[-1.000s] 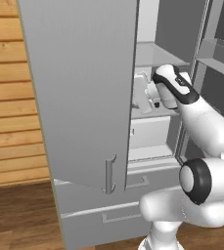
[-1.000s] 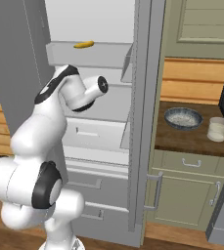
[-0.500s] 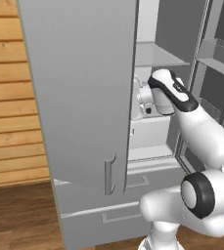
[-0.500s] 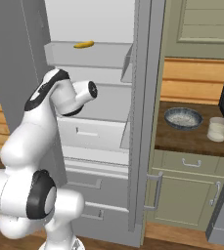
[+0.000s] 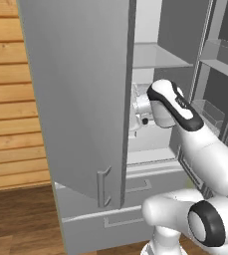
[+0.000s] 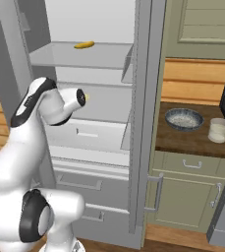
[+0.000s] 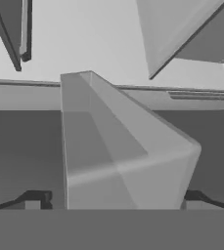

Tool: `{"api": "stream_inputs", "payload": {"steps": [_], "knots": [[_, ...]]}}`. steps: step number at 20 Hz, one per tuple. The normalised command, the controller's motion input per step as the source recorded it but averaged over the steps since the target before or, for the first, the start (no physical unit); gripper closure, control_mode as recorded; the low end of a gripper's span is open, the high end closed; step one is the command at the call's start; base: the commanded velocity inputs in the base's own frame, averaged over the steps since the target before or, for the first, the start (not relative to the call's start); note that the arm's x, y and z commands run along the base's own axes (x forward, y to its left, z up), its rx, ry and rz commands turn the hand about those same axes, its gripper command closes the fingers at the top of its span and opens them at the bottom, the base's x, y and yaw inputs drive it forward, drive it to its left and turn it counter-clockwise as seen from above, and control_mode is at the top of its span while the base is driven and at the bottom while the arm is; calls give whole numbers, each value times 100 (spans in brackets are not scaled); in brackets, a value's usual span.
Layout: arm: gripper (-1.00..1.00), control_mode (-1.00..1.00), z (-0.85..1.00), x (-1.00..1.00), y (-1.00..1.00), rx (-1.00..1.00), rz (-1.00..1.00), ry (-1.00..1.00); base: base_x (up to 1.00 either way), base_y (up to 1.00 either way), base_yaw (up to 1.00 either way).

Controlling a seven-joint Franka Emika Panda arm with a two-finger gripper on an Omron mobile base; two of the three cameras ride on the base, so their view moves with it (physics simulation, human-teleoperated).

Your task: Grab a lemon wedge from the fridge and one ice cube from the ice bowl, and put them in the glass of lemonade.

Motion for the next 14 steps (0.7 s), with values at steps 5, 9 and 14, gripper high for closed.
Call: {"api": "stream_inputs", "payload": {"steps": [5,9,14], "knots": [[-100,-100,2,-100,85,0,10,1,0,0,0],[-100,-100,31,-93,64,1,14,4,0,0,0],[-100,-100,32,-53,31,5,37,15,0,0,0]]}}
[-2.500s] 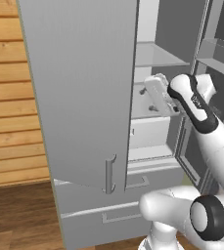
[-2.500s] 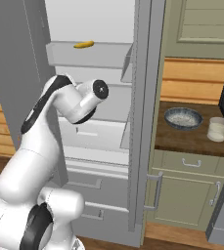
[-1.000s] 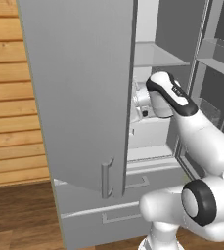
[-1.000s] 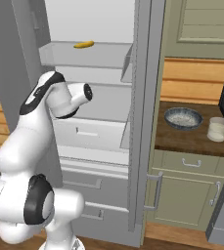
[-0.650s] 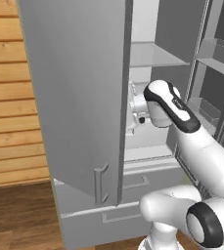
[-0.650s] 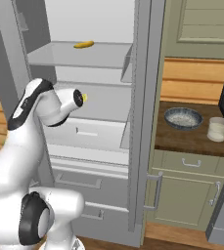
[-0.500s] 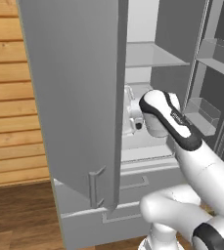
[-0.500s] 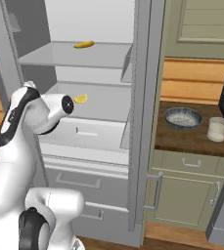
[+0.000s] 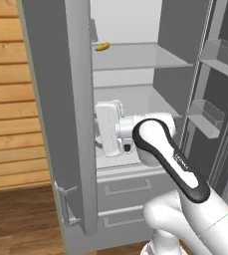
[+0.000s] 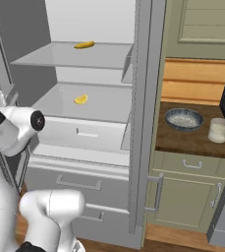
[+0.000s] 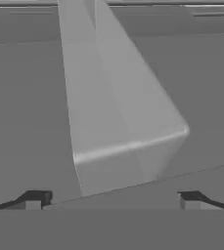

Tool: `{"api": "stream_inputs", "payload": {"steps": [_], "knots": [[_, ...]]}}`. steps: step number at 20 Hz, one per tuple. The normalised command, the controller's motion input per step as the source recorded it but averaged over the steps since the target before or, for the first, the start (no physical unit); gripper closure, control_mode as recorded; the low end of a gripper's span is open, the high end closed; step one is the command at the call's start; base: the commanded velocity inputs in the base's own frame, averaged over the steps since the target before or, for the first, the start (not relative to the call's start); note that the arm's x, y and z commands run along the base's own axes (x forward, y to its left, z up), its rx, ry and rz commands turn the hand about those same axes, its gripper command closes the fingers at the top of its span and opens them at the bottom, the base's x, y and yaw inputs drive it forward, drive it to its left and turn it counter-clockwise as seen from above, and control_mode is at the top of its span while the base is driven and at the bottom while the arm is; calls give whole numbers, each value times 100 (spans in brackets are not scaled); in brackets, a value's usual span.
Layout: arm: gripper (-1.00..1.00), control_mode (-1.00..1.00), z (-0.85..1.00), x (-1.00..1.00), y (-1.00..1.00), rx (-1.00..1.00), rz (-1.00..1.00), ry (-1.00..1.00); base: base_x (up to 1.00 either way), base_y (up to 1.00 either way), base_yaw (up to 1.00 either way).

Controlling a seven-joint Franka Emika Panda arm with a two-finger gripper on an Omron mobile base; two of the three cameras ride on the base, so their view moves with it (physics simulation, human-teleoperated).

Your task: Grab a lemon wedge from the fridge and one ice cube from the ice bowl, and put them in the glass of lemonade.

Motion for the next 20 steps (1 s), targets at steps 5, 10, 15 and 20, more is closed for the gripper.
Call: {"api": "stream_inputs", "payload": {"steps": [5,10,15,20], "knots": [[-100,-100,33,-17,22,1,35,6,0,0,0],[-100,-100,5,-12,32,0,22,0,0,0,0],[-100,-100,-6,6,66,0,11,0,0,0,0],[-100,-100,-2,0,66,-1,8,0,0,0,0]]}}
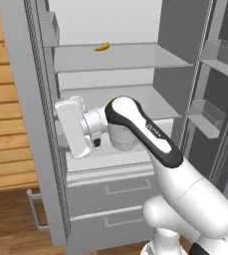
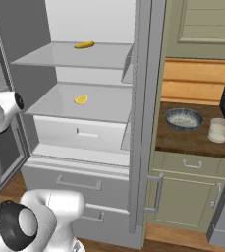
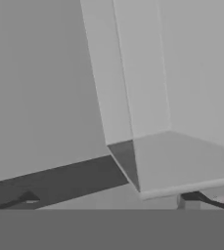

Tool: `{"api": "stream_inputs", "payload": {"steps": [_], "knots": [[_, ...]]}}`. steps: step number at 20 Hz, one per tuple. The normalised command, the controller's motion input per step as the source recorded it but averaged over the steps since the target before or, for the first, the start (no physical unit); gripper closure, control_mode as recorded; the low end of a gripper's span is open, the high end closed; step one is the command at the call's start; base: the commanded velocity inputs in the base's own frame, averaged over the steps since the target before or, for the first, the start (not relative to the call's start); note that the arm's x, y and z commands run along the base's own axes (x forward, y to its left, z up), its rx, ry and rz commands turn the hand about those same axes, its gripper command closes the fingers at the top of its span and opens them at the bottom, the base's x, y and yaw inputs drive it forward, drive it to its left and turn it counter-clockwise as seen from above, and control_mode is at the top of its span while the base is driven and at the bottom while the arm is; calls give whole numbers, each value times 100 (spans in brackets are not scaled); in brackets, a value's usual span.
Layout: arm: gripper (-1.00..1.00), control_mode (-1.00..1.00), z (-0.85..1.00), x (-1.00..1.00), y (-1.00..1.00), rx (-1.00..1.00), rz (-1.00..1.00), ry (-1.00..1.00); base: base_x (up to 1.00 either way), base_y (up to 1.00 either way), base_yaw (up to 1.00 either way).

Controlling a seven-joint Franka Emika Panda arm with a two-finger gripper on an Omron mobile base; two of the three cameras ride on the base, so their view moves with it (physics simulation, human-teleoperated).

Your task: Grab a lemon wedge from the fridge and one ice cube from the ice bowl, and put them in the glass of lemonade.

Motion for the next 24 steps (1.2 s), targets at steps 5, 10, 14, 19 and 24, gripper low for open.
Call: {"api": "stream_inputs", "payload": {"steps": [5,10,14,19,24], "knots": [[-100,-100,22,-43,-33,-1,1,1,0,0,0],[-100,-100,85,-36,-93,-1,0,-4,0,0,0],[-100,-100,95,-2,-100,-14,0,-6,0,0,0],[-100,-100,69,0,-95,-45,-5,-1,0,0,0],[-100,-100,24,14,-79,-62,-16,8,0,0,0]]}}
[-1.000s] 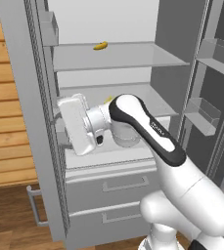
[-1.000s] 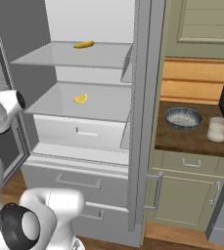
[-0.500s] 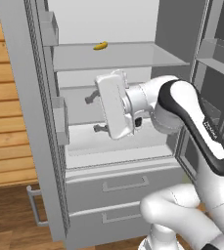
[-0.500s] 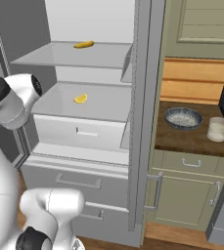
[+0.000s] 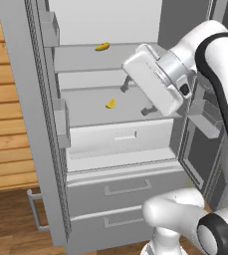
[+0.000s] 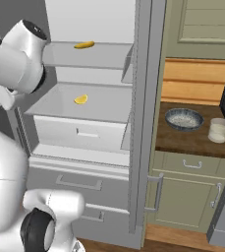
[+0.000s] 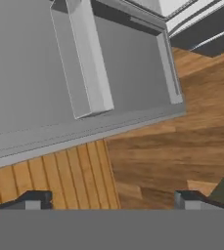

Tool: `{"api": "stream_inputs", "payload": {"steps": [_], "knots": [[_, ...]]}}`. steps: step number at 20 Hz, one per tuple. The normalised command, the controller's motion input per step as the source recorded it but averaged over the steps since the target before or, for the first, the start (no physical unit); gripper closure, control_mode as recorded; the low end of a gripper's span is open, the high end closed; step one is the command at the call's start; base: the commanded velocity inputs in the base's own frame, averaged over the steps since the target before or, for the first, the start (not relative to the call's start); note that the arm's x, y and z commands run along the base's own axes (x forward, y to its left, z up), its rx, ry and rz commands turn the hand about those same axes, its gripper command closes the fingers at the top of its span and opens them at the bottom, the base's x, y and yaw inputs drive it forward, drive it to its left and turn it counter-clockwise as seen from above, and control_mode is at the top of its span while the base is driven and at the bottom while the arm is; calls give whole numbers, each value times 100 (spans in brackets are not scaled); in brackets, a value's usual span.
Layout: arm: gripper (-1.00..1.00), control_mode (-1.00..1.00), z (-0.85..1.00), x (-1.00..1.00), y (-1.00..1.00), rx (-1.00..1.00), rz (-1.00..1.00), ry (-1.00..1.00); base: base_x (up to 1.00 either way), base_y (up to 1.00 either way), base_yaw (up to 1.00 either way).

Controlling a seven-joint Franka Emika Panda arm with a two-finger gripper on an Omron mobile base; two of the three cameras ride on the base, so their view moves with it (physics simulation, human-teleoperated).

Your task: Grab a lemon wedge from the fridge and one ice cube from the ice bowl, and put them in the glass of lemonade.

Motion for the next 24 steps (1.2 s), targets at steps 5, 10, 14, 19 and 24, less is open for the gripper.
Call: {"api": "stream_inputs", "payload": {"steps": [5,10,14,19,24], "knots": [[-100,-100,-42,66,-49,-63,-27,5,0,0,0],[-100,-100,-88,-2,-19,-49,-12,-17,0,0,0],[-100,-100,-100,-8,-33,-32,-9,-28,0,0,0],[-100,-100,-77,38,-51,-18,-9,-8,0,0,0],[-100,-100,21,-7,-89,-5,0,-6,0,0,0]]}}
